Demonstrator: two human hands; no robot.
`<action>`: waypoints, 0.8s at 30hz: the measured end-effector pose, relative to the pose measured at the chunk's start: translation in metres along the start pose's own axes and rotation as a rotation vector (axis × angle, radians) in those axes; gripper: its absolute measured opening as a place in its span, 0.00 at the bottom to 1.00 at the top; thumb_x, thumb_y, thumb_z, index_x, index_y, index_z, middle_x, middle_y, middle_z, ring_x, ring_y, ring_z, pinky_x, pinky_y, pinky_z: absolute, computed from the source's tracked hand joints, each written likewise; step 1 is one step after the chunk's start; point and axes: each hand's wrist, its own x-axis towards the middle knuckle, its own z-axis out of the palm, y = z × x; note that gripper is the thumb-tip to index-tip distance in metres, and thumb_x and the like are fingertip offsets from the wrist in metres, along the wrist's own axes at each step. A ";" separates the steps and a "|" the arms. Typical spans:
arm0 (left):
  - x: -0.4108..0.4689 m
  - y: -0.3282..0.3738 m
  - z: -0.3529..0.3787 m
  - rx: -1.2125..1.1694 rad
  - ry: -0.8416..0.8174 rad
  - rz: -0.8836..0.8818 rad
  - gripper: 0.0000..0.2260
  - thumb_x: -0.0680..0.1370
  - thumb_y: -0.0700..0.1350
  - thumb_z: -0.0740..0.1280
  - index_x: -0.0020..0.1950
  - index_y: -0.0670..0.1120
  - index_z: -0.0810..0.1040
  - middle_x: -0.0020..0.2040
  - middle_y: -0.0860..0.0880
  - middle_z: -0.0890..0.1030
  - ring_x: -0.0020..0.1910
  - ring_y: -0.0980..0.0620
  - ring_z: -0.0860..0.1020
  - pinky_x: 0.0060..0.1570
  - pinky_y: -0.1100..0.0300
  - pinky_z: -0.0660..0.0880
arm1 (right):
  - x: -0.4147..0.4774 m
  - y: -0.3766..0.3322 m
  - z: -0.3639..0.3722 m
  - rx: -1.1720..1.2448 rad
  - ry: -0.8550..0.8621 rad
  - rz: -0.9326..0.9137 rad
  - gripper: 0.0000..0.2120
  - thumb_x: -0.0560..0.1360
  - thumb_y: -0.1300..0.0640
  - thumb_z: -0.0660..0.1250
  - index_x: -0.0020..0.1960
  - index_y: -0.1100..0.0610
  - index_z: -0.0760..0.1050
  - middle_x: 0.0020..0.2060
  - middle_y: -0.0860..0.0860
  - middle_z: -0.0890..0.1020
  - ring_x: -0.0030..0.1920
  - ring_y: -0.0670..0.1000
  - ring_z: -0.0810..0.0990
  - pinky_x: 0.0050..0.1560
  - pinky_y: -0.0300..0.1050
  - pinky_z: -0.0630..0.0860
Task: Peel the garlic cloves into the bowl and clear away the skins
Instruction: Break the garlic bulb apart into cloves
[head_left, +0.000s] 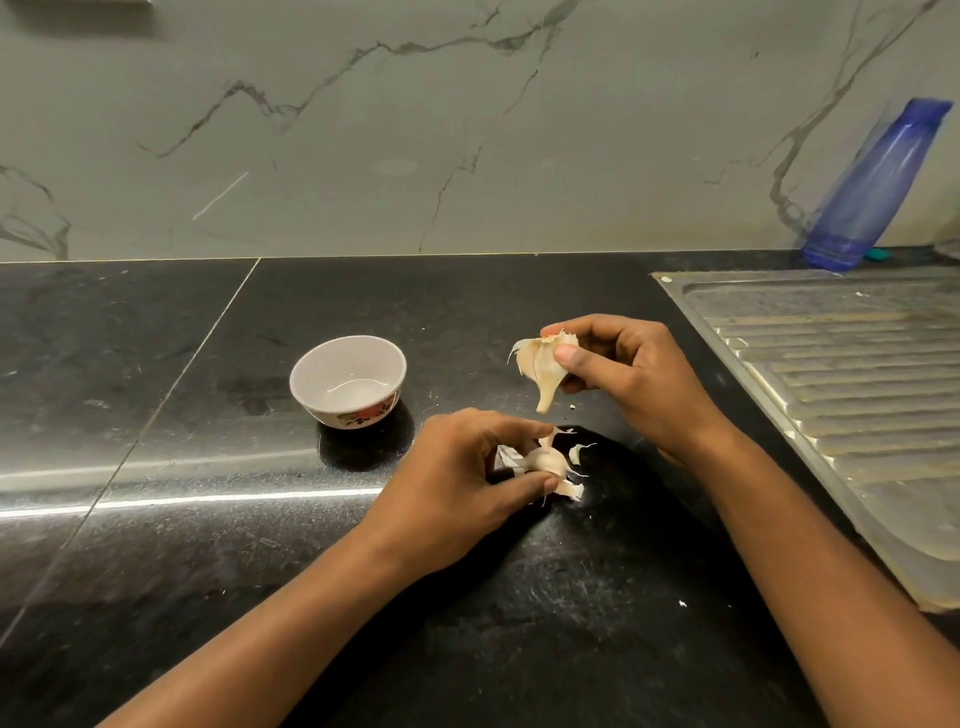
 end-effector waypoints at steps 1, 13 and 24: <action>0.000 0.001 0.000 -0.011 0.009 -0.001 0.16 0.75 0.48 0.80 0.62 0.54 0.86 0.49 0.61 0.86 0.42 0.66 0.79 0.42 0.73 0.70 | 0.000 0.000 0.000 -0.002 -0.004 0.001 0.10 0.82 0.60 0.70 0.62 0.57 0.84 0.49 0.49 0.89 0.52 0.51 0.88 0.49 0.41 0.84; 0.008 -0.009 -0.011 -0.228 0.334 -0.136 0.09 0.75 0.53 0.79 0.50 0.51 0.88 0.40 0.54 0.87 0.37 0.53 0.85 0.38 0.55 0.83 | -0.004 -0.005 0.003 0.112 -0.100 0.029 0.11 0.83 0.62 0.68 0.63 0.58 0.84 0.52 0.54 0.89 0.55 0.55 0.87 0.55 0.47 0.85; 0.009 -0.004 -0.009 -0.532 0.274 -0.161 0.11 0.76 0.45 0.77 0.57 0.44 0.87 0.46 0.46 0.89 0.40 0.44 0.87 0.42 0.54 0.85 | -0.012 -0.012 0.013 0.162 -0.295 0.030 0.18 0.78 0.55 0.71 0.67 0.58 0.81 0.58 0.54 0.88 0.61 0.55 0.87 0.62 0.52 0.83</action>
